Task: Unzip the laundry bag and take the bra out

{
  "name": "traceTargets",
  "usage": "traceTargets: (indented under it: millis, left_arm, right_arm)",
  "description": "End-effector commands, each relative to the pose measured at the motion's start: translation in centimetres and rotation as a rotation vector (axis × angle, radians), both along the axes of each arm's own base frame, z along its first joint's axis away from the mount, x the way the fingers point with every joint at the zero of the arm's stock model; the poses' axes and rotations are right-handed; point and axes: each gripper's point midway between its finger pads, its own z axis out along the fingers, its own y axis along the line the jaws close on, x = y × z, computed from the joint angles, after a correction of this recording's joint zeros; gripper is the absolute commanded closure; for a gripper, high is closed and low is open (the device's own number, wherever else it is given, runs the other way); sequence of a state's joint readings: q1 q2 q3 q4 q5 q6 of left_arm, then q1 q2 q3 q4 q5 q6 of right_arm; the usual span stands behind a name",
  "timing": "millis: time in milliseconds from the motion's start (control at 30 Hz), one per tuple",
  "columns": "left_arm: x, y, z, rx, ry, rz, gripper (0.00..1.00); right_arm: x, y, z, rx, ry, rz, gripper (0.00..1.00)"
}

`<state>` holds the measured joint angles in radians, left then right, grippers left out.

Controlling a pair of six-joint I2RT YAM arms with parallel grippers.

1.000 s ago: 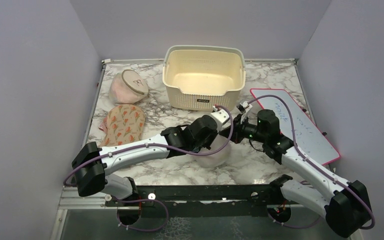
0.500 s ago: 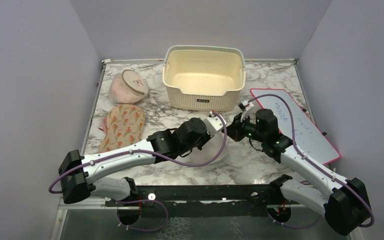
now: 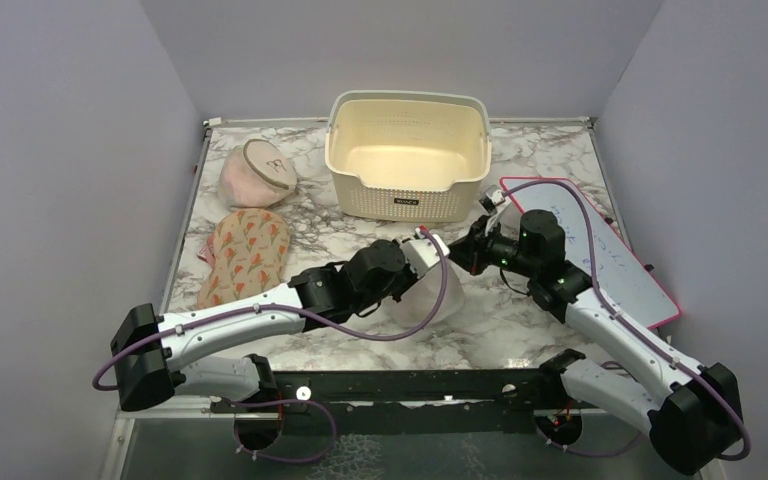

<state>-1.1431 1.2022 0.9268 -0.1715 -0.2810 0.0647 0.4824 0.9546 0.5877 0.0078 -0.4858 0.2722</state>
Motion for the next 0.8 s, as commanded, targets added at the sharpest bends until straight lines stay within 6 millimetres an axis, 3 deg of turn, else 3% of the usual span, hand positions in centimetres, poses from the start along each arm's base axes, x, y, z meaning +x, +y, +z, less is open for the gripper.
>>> traceTargets:
  millis: [0, 100, 267, 433, 700, 767]
  left_arm:
    - [-1.1, 0.0, -0.8, -0.037, 0.104, 0.033, 0.75]
    - [-1.6, 0.0, -1.5, -0.056, 0.175, 0.065, 0.54]
    - [-1.4, -0.7, -0.4, -0.136, 0.23, 0.132, 0.4]
    - [-0.7, -1.9, 0.9, -0.174, 0.242, 0.158, 0.45]
    - [-0.1, -2.1, 0.1, -0.101, 0.228, 0.171, 0.58]
    - [0.2, -2.1, -0.1, -0.08, 0.223, 0.177, 0.65]
  right_arm:
    - [0.0, 1.2, 2.4, 0.035, -0.061, 0.08, 0.99]
    - [-0.3, 1.3, 1.7, 0.031, -0.051, 0.1, 0.99]
    - [-1.0, 1.2, 1.6, 0.04, -0.055, 0.113, 0.99]
    - [-1.1, 1.1, 1.5, 0.04, -0.055, 0.117, 0.99]
    - [-1.5, 1.1, 1.6, 0.045, -0.061, 0.125, 0.99]
    - [-1.5, 1.1, 1.4, 0.044, -0.057, 0.127, 0.99]
